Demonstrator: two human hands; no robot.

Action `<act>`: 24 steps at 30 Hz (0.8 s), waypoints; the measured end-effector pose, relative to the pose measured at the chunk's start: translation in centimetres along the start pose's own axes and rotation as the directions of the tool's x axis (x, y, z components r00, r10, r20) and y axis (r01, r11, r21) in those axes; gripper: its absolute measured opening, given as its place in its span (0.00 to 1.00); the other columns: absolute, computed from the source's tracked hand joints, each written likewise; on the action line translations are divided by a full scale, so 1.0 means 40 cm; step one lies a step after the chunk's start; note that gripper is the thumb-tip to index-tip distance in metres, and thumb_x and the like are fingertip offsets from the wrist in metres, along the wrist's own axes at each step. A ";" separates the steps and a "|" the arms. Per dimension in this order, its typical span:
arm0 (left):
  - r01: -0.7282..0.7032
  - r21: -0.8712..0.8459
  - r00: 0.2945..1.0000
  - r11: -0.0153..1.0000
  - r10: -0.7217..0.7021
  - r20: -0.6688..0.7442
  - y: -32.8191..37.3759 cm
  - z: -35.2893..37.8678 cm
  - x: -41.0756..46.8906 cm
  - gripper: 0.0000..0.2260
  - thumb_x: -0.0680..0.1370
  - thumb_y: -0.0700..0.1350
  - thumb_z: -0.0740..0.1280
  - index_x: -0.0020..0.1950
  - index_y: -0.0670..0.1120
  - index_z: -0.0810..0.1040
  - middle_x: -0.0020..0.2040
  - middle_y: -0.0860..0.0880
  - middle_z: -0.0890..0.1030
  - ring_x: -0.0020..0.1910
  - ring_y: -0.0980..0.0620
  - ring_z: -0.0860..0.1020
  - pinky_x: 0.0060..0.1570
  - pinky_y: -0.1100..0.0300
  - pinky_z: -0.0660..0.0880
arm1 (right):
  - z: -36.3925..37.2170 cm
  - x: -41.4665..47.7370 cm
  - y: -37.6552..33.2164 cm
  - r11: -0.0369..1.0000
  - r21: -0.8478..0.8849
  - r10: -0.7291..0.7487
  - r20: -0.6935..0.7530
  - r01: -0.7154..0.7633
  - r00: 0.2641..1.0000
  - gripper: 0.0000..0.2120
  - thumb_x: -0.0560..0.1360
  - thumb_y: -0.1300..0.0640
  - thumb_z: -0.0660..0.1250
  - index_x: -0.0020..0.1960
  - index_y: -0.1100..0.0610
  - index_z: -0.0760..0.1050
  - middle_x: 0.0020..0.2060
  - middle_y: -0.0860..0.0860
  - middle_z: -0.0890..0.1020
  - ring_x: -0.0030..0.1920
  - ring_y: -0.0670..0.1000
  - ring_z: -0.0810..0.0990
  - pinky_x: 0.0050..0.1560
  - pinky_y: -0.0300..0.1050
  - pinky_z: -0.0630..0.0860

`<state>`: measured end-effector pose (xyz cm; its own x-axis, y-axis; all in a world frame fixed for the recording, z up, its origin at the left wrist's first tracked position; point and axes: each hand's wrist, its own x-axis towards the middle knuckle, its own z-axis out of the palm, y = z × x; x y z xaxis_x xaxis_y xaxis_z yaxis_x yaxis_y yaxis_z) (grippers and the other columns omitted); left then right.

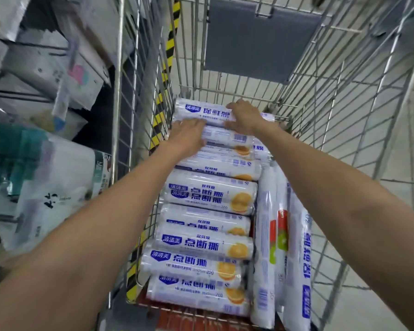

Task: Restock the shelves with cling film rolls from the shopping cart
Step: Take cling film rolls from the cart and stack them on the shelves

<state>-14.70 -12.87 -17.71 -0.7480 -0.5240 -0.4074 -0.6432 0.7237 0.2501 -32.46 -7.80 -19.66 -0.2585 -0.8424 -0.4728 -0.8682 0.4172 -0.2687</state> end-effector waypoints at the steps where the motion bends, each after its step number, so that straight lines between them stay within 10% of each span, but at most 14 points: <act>1: 0.007 0.023 1.000 1.000 -0.006 -0.010 0.004 0.001 0.006 0.25 0.78 0.47 0.65 0.73 0.43 0.63 0.71 0.44 0.68 0.70 0.44 0.64 0.70 0.46 0.59 | -0.001 0.004 0.002 0.999 -0.037 -0.015 0.007 0.015 1.000 0.25 0.77 0.47 0.65 0.69 0.58 0.67 0.65 0.60 0.69 0.66 0.60 0.66 0.64 0.53 0.65; 8: 0.003 0.152 1.000 0.988 -0.002 -0.006 0.038 -0.045 0.015 0.24 0.77 0.49 0.67 0.68 0.39 0.67 0.65 0.39 0.70 0.65 0.41 0.66 0.66 0.49 0.62 | -0.112 -0.110 0.016 0.962 0.272 0.003 -0.077 0.018 0.997 0.16 0.78 0.53 0.64 0.62 0.60 0.71 0.55 0.56 0.71 0.49 0.52 0.74 0.47 0.38 0.73; 13: 0.100 -0.305 0.992 0.947 -0.120 -0.046 0.070 -0.142 -0.103 0.28 0.76 0.49 0.69 0.70 0.40 0.61 0.59 0.40 0.76 0.54 0.42 0.76 0.54 0.49 0.74 | -0.247 -0.310 0.011 0.687 0.726 0.074 -0.111 0.030 0.991 0.09 0.77 0.55 0.66 0.55 0.56 0.69 0.44 0.48 0.81 0.39 0.42 0.83 0.41 0.41 0.80; 24: 0.076 -0.977 0.890 0.200 -0.456 -0.024 0.148 -0.291 -0.689 0.16 0.70 0.37 0.73 0.55 0.44 0.73 0.48 0.43 0.83 0.41 0.48 0.81 0.47 0.54 0.76 | -0.311 -0.744 -0.205 0.304 0.951 -0.147 -0.018 0.063 0.989 0.23 0.65 0.50 0.73 0.55 0.63 0.74 0.40 0.56 0.79 0.36 0.49 0.81 0.34 0.40 0.78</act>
<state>0.19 0.64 5.23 -0.3763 -0.8070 -0.4551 -0.3454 -0.3336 0.8771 -22.91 9.59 7.05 -0.1361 -0.9007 -0.4126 0.1224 0.3980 -0.9092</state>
